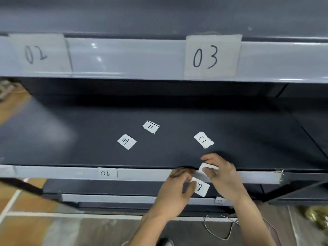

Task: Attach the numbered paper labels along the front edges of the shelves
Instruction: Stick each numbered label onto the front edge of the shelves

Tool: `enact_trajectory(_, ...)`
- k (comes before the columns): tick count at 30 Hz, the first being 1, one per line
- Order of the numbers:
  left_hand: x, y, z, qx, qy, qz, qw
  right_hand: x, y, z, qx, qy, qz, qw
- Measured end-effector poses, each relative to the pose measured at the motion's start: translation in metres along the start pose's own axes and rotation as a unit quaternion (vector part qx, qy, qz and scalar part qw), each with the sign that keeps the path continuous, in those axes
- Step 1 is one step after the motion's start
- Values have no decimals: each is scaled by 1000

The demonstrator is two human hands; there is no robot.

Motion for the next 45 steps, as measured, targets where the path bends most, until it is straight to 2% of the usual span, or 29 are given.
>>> enact_trajectory(11,12,-17,-21,-59,55,31,996,21,-7,37,41,-8,-64,997)
enact_trajectory(19,14,-22,-28,-70,76,27,994,22,-10,34,-38,1,-106,994)
enact_trajectory(26,16,-25,-28,-61,65,23,996,24,-17,44,-69,-88,-171,979)
enact_trajectory(36,14,-28,-29,-62,57,19,996,21,-18,40,-85,-25,-121,989)
enact_trajectory(40,14,-28,-28,-65,54,17,996,20,-16,49,-68,-40,-139,987)
enact_trajectory(45,10,-27,-30,-73,47,13,996,17,-18,48,-111,-96,-166,975)
Point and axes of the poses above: each hand's wrist, its own y-axis towards the middle knuckle, its own z-axis out of the palm, x = y × z, the point moved 6 cm from there along y, towards the middle knuckle, and after that the axes turned 8 degrees about -x, right-handed, at the moved point
